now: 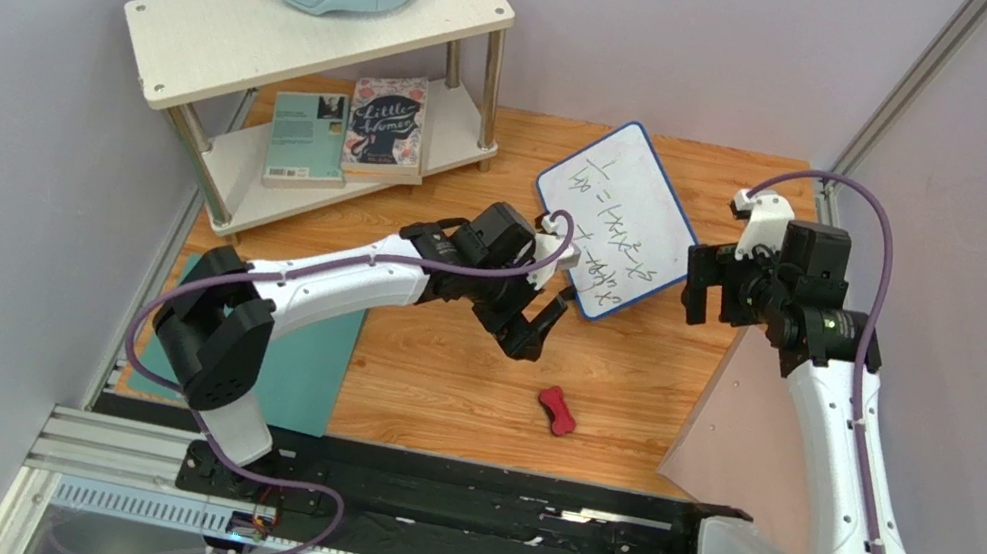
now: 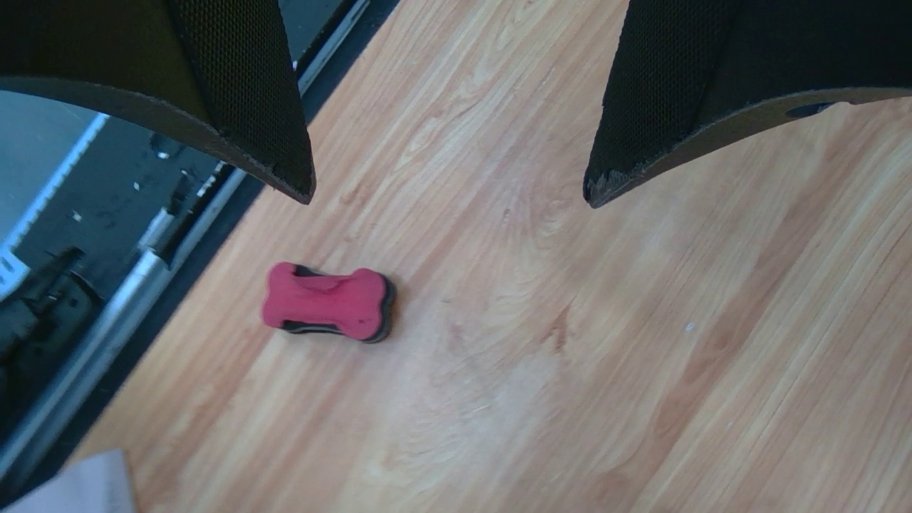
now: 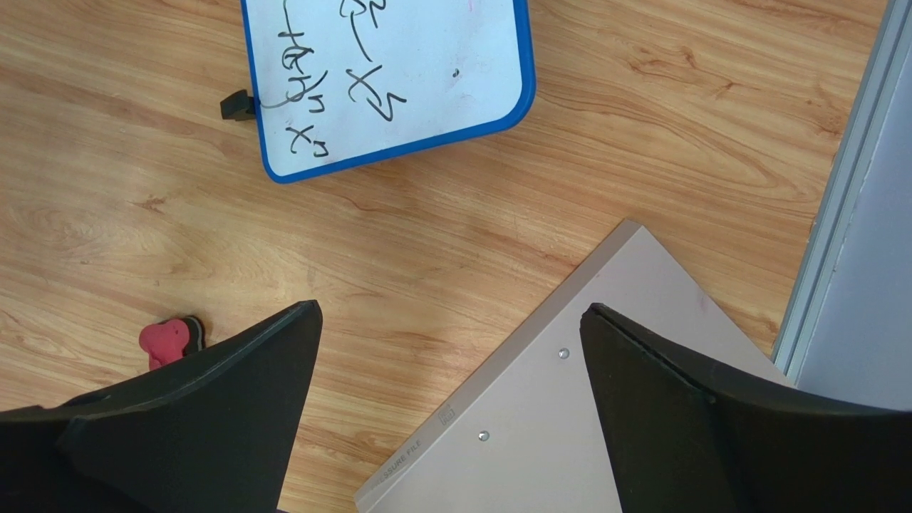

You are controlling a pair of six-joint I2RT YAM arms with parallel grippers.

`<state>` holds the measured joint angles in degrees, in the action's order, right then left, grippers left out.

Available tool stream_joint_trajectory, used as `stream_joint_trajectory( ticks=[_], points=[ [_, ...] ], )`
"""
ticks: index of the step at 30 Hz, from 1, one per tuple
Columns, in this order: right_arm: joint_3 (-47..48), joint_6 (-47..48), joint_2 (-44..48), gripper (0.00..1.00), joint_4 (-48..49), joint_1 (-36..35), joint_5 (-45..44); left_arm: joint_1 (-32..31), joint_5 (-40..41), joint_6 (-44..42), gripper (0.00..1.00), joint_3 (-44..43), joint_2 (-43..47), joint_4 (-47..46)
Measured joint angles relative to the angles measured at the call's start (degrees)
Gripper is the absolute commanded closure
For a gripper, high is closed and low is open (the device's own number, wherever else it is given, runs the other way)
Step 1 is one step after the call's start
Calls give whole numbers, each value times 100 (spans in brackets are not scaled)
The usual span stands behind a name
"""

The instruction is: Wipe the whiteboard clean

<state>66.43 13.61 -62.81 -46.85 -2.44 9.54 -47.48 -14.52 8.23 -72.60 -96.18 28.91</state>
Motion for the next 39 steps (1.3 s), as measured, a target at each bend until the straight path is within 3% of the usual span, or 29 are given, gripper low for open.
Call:
stream_joint_trajectory(
  ticks=[7, 11, 14, 20, 22, 25, 28, 32, 39],
  points=[
    [-98, 125, 0, 6, -4, 0, -20, -35, -850, -614, 1, -208, 221, 26],
    [-98, 146, -4, 7, -2, 0, -26, -297, -492, -1012, 1, -754, 144, 479],
    [-98, 146, -46, 7, -2, 0, -24, -835, 686, -1353, 1, -1047, 144, 643],
    [-98, 142, -122, 7, -2, 0, -17, -2179, 4800, -2476, 1, -1351, -98, 332],
    [-96, 142, -125, 7, -2, 0, -2, -2319, 5936, -2955, 1, -1421, -302, 50],
    [-92, 142, -125, 7, -2, 0, 7, -2275, 6776, -3303, 1, -1495, -492, -39],
    [-92, 146, -125, 7, -7, 2, 22, -2194, 6706, -3322, 1, -1641, -498, 352],
    [-92, 192, -125, 6, -7, 39, 68, -2164, 5998, -3340, 1, -1705, -339, 704],
    [13, 393, -245, 0, -133, 643, 894, -2168, 3484, -3633, 1, -1497, 146, 1340]
  ],
)
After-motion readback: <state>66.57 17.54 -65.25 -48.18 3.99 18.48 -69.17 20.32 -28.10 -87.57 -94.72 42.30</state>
